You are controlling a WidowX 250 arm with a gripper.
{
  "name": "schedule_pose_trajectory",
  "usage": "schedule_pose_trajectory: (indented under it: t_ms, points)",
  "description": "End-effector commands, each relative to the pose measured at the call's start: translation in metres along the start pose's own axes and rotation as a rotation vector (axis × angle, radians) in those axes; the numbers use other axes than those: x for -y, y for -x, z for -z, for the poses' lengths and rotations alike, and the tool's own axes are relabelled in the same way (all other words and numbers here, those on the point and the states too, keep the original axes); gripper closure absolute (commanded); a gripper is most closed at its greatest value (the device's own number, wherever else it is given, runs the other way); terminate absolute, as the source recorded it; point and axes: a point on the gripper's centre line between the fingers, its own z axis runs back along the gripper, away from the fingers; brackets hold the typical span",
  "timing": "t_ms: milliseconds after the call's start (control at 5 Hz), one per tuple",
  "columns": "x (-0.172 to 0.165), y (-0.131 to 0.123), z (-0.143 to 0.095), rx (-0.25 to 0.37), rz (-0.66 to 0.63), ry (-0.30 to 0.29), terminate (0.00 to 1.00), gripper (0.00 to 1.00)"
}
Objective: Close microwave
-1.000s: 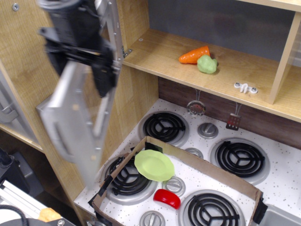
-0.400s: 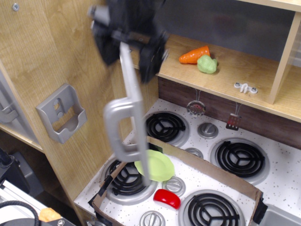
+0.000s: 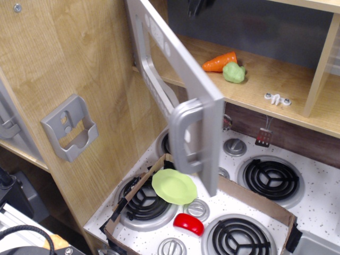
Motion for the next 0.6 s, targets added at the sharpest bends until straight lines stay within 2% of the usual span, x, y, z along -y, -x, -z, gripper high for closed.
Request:
schedule_pose_trajectory:
  t_ms: [0,200,400]
  points:
    - [-0.002,0.03,0.013,0.015,-0.064,0.042,0.0,0.0]
    - [-0.006,0.047,0.031,-0.01,-0.075,0.017,0.0,0.0]
    - [-0.012,0.059,0.058,0.002,-0.063,0.0,0.0,0.0]
